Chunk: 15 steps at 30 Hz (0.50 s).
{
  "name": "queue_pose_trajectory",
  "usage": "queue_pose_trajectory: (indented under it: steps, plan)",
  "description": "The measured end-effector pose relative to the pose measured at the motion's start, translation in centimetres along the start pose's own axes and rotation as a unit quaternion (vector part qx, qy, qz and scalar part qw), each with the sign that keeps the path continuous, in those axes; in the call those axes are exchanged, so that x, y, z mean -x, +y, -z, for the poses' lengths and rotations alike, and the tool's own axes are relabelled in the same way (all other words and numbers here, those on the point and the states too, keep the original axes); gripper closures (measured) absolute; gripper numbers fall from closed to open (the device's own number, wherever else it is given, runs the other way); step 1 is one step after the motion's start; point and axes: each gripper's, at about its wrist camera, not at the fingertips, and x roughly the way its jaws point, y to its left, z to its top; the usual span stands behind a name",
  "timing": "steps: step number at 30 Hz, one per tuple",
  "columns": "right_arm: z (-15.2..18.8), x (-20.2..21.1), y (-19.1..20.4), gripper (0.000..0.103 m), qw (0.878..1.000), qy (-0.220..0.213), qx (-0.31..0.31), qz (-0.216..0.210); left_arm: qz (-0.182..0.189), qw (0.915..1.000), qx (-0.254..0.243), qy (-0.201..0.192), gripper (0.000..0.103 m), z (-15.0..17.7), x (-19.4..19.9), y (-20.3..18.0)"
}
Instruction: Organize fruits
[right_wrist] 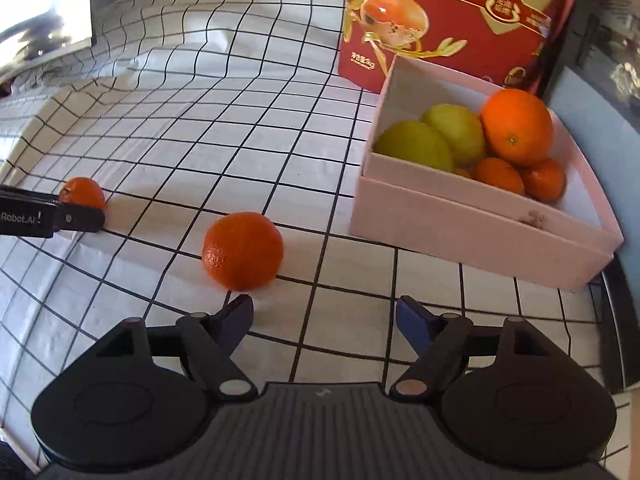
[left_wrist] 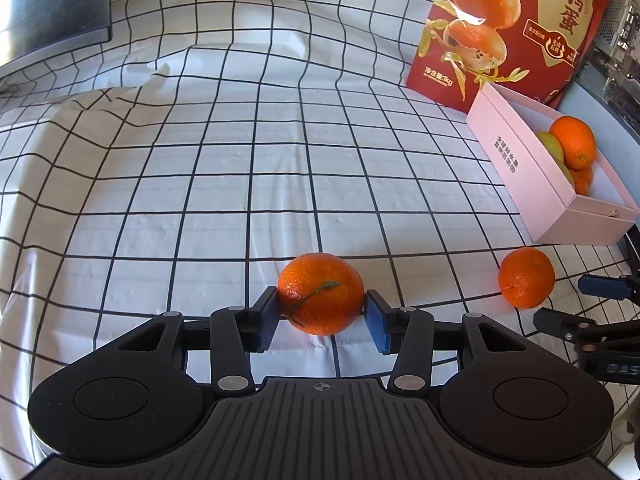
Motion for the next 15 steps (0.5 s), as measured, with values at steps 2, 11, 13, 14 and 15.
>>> queue_pose_trajectory:
  steps: [2, 11, 13, 14, 15]
  plan:
    - [0.0, 0.7, -0.4, 0.024, 0.999, -0.011, -0.013, -0.031, -0.001, 1.0000, -0.001, 0.000, 0.052, 0.0, 0.0, 0.0]
    - [-1.0, 0.5, 2.4, 0.024, 0.997, -0.023, -0.007, -0.068, 0.003, 1.0000, 0.005, -0.004, 0.052, 0.1, 0.3, 0.1]
    - [-1.3, -0.2, 2.6, 0.024, 0.997, -0.022, -0.010, -0.067, 0.003, 1.0000, 0.004, -0.005, 0.052, 0.3, 0.4, 0.0]
    - [-1.5, -0.5, 2.7, 0.024, 0.998, -0.023, -0.012, -0.066, 0.003, 1.0000, 0.004, -0.006, 0.052, 0.3, 0.5, 0.0]
    - [-1.7, -0.8, 2.7, 0.024, 0.998, -0.024, -0.015, -0.064, 0.003, 1.0000, 0.004, -0.006, 0.052, 0.4, 0.5, 0.0]
